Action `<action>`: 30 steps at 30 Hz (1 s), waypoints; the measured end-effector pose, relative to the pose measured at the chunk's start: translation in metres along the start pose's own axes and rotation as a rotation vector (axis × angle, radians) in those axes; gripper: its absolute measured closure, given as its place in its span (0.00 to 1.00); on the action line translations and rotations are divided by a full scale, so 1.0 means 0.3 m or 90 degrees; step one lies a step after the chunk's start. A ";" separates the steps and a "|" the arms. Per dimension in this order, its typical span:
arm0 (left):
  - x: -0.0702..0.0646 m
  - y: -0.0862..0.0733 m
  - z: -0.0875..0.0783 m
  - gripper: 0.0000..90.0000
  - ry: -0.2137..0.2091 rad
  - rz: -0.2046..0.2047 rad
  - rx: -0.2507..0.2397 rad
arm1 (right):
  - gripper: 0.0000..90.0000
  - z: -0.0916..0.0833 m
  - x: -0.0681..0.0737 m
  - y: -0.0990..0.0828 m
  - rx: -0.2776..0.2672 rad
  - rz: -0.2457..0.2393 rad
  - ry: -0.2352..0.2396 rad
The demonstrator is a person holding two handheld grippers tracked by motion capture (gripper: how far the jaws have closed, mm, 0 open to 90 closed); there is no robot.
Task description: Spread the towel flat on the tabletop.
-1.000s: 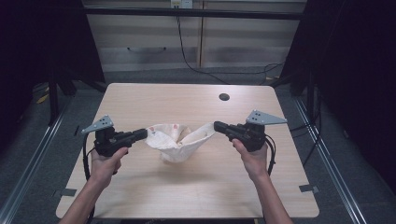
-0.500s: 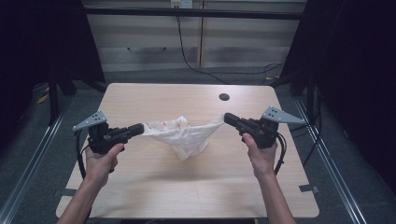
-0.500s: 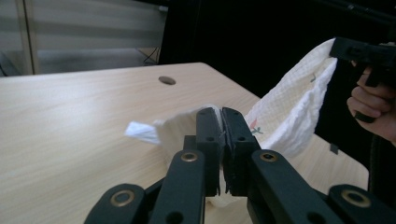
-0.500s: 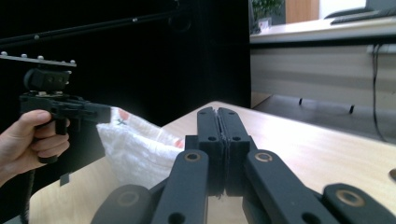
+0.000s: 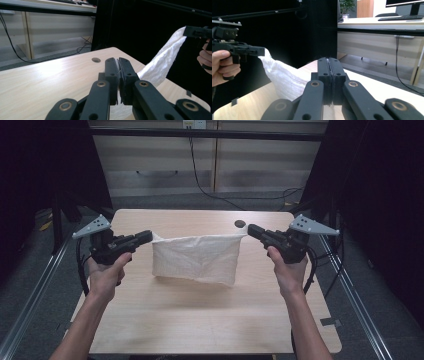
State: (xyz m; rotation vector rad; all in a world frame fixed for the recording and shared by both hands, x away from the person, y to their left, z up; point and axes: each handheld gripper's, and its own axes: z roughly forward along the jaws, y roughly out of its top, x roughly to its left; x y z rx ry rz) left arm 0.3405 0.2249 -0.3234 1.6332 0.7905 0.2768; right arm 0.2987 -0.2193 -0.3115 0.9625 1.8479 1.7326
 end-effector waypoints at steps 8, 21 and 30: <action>0.038 0.086 0.047 0.96 0.011 0.000 0.001 | 1.00 0.048 -0.071 0.047 0.006 0.040 -0.012; 0.106 0.192 0.161 0.96 0.032 -0.011 0.004 | 1.00 0.151 -0.181 0.134 0.039 0.038 -0.086; 0.105 0.008 0.201 0.96 0.032 -0.022 0.068 | 1.00 0.130 -0.197 -0.070 0.086 0.066 -0.075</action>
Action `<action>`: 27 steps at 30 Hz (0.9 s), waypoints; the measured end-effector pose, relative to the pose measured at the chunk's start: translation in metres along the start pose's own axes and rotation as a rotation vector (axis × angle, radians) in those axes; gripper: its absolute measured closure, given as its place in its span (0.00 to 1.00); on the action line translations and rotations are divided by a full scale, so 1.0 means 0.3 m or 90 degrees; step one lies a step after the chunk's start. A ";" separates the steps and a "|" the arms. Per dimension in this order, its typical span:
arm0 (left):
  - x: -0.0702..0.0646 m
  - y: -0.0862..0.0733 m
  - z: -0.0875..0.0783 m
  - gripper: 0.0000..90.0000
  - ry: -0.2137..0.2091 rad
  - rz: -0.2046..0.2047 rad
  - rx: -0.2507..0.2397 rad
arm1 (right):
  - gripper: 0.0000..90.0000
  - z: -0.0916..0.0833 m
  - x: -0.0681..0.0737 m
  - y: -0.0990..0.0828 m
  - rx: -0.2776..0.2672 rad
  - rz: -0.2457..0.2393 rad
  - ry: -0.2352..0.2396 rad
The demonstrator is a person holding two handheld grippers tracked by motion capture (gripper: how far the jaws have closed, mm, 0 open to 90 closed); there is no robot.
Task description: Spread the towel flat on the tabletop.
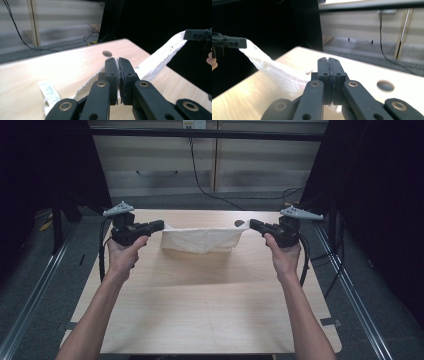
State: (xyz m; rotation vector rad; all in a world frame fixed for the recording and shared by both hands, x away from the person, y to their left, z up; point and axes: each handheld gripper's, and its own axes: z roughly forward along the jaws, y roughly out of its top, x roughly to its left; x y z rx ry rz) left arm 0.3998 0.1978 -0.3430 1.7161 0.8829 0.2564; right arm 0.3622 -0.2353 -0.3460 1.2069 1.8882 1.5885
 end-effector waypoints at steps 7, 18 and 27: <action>-0.029 -0.106 -0.023 0.96 -0.016 0.010 0.030 | 1.00 -0.039 0.021 -0.094 0.003 0.008 0.027; -0.084 -0.265 -0.112 0.96 -0.041 0.019 0.087 | 1.00 -0.138 0.115 -0.264 0.042 -0.004 0.064; -0.097 -0.399 -0.142 0.96 -0.053 0.010 0.131 | 1.00 -0.165 0.163 -0.399 0.107 -0.008 0.078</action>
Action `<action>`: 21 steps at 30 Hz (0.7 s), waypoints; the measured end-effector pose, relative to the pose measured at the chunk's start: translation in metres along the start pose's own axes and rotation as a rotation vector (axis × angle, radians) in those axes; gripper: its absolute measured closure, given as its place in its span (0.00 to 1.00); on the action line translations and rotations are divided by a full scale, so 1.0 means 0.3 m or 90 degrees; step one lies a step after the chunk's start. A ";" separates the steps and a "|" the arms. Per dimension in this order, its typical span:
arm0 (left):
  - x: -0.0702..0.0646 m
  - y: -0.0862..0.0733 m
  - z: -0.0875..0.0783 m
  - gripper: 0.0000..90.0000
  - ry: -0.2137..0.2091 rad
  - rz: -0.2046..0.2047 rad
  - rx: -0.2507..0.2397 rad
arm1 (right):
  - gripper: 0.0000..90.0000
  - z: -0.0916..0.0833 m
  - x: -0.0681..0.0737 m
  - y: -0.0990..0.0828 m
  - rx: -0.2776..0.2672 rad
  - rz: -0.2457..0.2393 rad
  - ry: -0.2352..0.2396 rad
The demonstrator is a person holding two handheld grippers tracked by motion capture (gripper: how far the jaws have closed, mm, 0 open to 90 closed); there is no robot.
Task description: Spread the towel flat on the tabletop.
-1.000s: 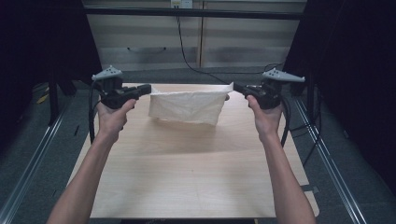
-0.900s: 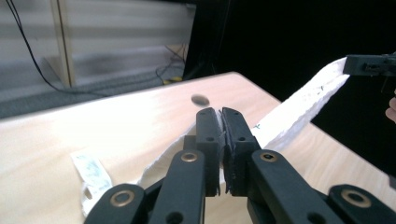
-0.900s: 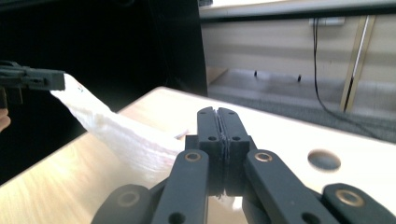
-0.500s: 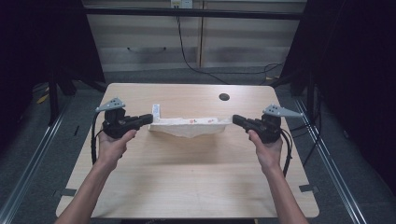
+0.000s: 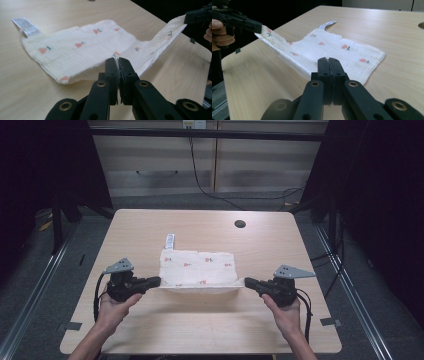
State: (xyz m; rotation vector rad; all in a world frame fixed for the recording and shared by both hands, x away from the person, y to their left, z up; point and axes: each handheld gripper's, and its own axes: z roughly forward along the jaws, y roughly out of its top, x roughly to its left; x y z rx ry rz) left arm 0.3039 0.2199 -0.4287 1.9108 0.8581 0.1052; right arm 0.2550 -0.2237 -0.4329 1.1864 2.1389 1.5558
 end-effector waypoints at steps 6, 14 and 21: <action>-0.018 -0.083 0.018 0.96 -0.005 0.004 0.040 | 1.00 -0.008 0.015 -0.053 0.021 0.006 -0.003; -0.017 -0.162 0.040 0.96 -0.012 0.002 0.082 | 0.99 -0.011 0.041 -0.133 0.055 0.011 0.014; -0.033 -0.199 0.040 0.87 -0.003 -0.004 0.108 | 0.96 -0.025 0.055 -0.195 0.091 0.027 0.015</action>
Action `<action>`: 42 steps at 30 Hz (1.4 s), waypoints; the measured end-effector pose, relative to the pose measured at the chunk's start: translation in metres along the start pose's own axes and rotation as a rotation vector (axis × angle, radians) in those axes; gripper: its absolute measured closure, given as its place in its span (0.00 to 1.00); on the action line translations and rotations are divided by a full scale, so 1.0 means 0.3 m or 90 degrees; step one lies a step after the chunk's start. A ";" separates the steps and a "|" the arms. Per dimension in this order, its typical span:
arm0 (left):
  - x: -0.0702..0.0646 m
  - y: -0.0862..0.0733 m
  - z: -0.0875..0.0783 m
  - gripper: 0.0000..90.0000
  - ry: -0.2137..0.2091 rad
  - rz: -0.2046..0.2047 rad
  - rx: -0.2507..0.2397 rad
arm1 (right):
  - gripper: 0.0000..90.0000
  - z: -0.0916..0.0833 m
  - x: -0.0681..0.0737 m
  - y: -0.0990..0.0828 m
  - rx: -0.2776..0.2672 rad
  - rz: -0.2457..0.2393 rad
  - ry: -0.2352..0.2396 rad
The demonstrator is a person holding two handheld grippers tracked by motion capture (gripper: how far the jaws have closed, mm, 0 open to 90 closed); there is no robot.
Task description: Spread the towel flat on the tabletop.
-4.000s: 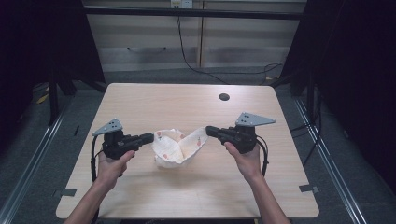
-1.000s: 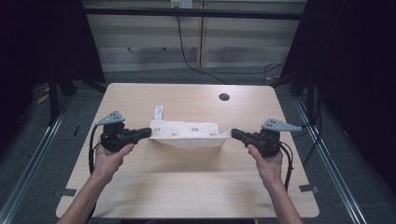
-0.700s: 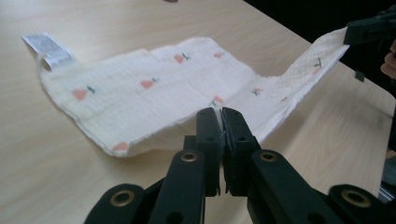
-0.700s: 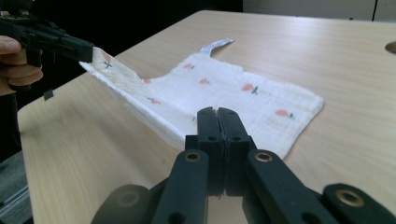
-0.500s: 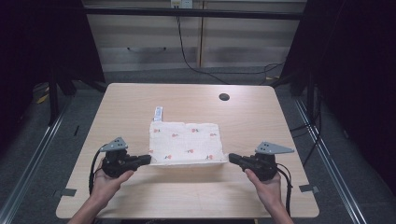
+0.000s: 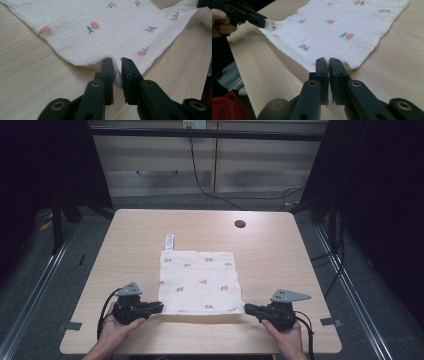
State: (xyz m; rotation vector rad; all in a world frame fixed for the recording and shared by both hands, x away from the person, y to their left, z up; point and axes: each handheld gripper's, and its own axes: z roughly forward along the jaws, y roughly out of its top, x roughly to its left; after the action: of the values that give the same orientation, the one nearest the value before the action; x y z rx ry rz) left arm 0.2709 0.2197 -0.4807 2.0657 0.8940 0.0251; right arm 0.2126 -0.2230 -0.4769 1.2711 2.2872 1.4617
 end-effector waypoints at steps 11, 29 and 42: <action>0.045 0.026 -0.052 0.71 0.037 -0.028 -0.055 | 0.82 -0.012 -0.039 0.032 -0.020 0.008 -0.022; 0.161 0.181 0.151 0.78 0.049 0.017 -0.016 | 0.74 0.270 -0.178 0.185 0.053 -0.028 -0.025; 0.182 0.142 0.200 0.79 0.055 0.034 0.017 | 0.78 0.330 -0.178 0.155 0.102 -0.045 -0.039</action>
State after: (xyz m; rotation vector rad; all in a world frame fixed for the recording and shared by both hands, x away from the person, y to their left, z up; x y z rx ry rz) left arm 0.3559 0.1945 -0.5036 2.1263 0.8960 0.1316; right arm 0.3247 -0.1860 -0.5070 1.2432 2.4238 1.2216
